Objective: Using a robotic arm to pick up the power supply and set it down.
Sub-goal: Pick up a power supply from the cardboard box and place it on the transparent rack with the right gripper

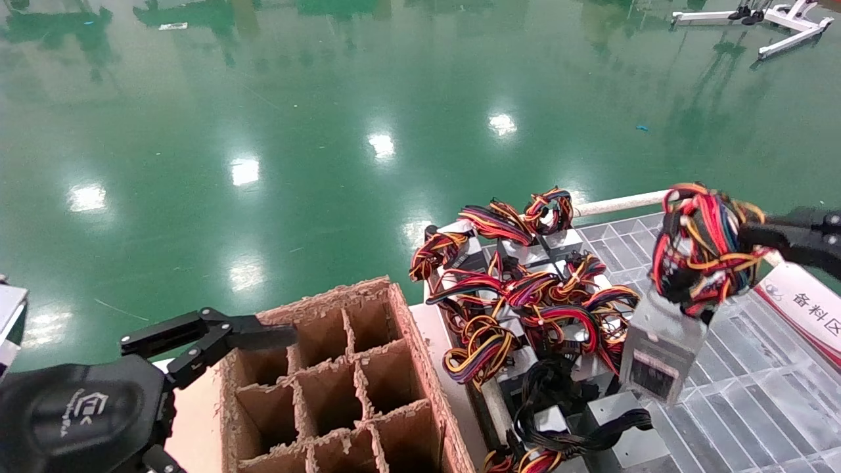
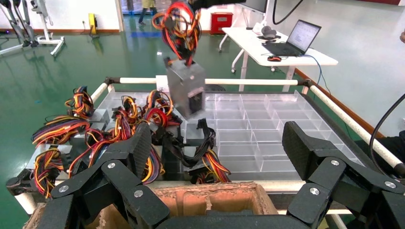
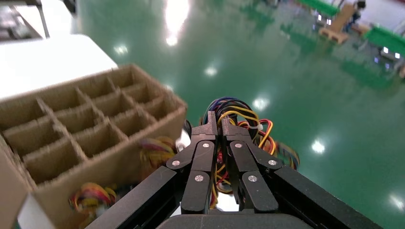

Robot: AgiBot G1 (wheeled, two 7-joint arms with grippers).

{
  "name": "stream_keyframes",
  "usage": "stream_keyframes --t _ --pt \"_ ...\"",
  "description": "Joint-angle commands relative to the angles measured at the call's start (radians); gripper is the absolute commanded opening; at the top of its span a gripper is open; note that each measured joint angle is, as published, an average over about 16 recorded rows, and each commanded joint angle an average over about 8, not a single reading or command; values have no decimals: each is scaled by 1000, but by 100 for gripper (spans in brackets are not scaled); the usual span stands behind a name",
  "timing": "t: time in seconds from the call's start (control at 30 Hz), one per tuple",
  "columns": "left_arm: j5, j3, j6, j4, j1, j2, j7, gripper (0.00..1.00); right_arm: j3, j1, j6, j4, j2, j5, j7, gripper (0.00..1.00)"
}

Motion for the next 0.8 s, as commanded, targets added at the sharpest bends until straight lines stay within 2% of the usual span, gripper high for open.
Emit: stream_keyframes --t 0.03,0.33,0.8 --pt "0 0 0 0 0 0 0 100 -10 14 -1 -14 5 -31 -8 0" --pt "0 0 0 0 0 0 0 100 -59 38 -9 -66 19 -63 -42 0" --pt "0 0 0 0 0 0 0 100 -128 79 -10 -71 63 -67 -52 0"
